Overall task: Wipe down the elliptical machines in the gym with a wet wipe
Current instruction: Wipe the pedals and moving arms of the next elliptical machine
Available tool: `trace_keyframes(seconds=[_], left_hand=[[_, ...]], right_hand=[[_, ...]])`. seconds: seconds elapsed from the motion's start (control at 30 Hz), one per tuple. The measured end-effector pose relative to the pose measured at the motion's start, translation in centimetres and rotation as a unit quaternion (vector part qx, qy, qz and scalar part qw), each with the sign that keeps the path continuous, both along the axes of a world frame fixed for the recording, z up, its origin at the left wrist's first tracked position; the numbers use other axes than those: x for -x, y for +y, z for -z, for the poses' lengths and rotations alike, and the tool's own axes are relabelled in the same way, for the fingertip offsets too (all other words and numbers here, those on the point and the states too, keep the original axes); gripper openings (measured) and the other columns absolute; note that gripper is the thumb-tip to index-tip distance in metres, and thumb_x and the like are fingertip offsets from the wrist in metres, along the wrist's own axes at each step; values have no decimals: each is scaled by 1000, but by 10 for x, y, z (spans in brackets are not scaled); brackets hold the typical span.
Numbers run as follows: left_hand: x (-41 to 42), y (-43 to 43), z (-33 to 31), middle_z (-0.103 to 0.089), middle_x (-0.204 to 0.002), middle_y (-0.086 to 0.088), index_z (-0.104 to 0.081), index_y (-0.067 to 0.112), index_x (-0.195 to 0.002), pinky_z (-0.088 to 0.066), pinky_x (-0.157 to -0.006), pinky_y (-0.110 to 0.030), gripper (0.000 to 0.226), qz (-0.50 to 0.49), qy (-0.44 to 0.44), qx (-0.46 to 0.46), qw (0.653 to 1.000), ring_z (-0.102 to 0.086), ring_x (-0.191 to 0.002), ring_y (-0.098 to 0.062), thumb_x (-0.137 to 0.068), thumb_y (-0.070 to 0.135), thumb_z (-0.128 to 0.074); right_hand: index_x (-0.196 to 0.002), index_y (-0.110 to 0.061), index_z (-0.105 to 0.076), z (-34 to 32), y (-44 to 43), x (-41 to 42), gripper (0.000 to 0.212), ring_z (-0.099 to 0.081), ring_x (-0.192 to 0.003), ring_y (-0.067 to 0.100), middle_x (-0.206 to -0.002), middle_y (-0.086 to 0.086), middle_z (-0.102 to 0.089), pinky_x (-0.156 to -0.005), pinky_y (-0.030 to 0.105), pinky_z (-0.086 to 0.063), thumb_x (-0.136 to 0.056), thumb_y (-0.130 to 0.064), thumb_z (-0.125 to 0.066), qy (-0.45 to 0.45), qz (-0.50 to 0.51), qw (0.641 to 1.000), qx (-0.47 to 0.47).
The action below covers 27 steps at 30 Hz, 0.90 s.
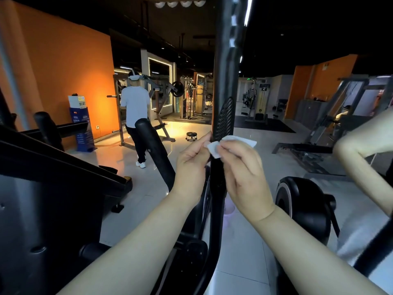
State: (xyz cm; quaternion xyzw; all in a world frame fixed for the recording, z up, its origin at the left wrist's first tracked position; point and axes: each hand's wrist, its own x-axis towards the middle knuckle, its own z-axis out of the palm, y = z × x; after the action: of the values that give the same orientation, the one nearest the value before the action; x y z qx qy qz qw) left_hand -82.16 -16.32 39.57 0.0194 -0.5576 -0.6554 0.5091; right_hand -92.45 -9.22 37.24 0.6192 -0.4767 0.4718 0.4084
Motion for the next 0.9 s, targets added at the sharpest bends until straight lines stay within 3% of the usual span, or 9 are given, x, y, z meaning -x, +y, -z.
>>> trace_keyframes(seconds=[0.17, 0.27, 0.4, 0.53, 0.6, 0.67, 0.77, 0.83, 0.9], left_hand=[[0, -1, 3, -73, -124, -2, -68, 17, -125, -51, -103, -30, 31, 4, -3, 8, 1000, -65, -123, -19, -106, 8, -45], [2, -1, 4, -76, -115, -1, -73, 20, -114, -51, -103, -31, 33, -8, 6, -8, 1000, -67, -118, -19, -104, 4, -46], [1, 0, 3, -78, -91, 9, -75, 26, -102, -55, -81, -16, 38, -28, -15, -36, 999, -71, -93, -7, -102, -2, -49], [3, 2, 3, -78, -106, -1, -80, 30, -96, -53, -100, -32, 47, -18, -7, -58, 998, -71, -108, -19, -101, -5, -49], [2, 3, 2, -78, -102, 2, -83, 35, -88, -54, -98, -32, 55, -13, -8, -59, 998, -71, -107, -19, -101, -6, -49], [2, 1, 3, -78, -101, 3, -82, 32, -89, -53, -100, -35, 51, -17, -5, -69, 997, -70, -106, -19, -101, -6, -49], [3, -2, 5, -74, -119, -9, -75, 23, -113, -46, -112, -46, 38, -24, -17, -58, 998, -65, -121, -27, -101, -4, -50], [4, -3, 7, -74, -119, -8, -73, 20, -118, -45, -113, -46, 37, -19, -13, -49, 999, -64, -123, -29, -101, -3, -51], [2, -1, 6, -76, -110, 1, -78, 29, -107, -49, -105, -37, 41, -10, -3, -39, 999, -68, -115, -21, -101, 0, -51]], right_hand=[[-139, 8, -52, -2, 2, -11, 39, -42, -143, 22, -149, 15, -46, -120, 33, -32, -100, 8, -46, -140, -27, 990, 20], [-141, 8, -49, 14, -3, -16, 39, -36, -148, 28, -152, 16, -42, -123, 40, -27, -102, 5, -45, -69, -37, 997, -19], [-137, 10, -53, 20, 3, -7, 38, -42, -144, 32, -149, 20, -48, -119, 46, -36, -99, 10, -55, 74, -2, 994, -77], [-139, 5, -55, 13, 8, -6, 37, -36, -146, 36, -151, 27, -42, -122, 38, -28, -106, -6, -41, 38, 29, 997, -68], [-139, -6, -59, 12, 8, -10, 39, -42, -133, 33, -141, 21, -47, -114, 31, -32, -108, -17, -38, -26, 71, 997, -29], [-142, -12, -58, 15, 7, -17, 39, -47, -111, 29, -124, 12, -50, -93, 35, -44, -107, -19, -42, -43, 87, 995, -38], [-146, -13, -54, 14, 6, -15, 45, -51, -100, 29, -117, 9, -50, -76, 43, -52, -100, -10, -54, -16, 77, 994, -82], [-137, -15, -58, 7, 7, -8, 37, -55, -97, 29, -113, 10, -55, -73, 44, -52, -101, -8, -55, -23, 66, 996, -60], [-125, -10, -65, -1, 11, -3, 27, -56, -98, 29, -113, 11, -54, -81, 41, -51, -101, -5, -54, -46, 55, 997, -14]])
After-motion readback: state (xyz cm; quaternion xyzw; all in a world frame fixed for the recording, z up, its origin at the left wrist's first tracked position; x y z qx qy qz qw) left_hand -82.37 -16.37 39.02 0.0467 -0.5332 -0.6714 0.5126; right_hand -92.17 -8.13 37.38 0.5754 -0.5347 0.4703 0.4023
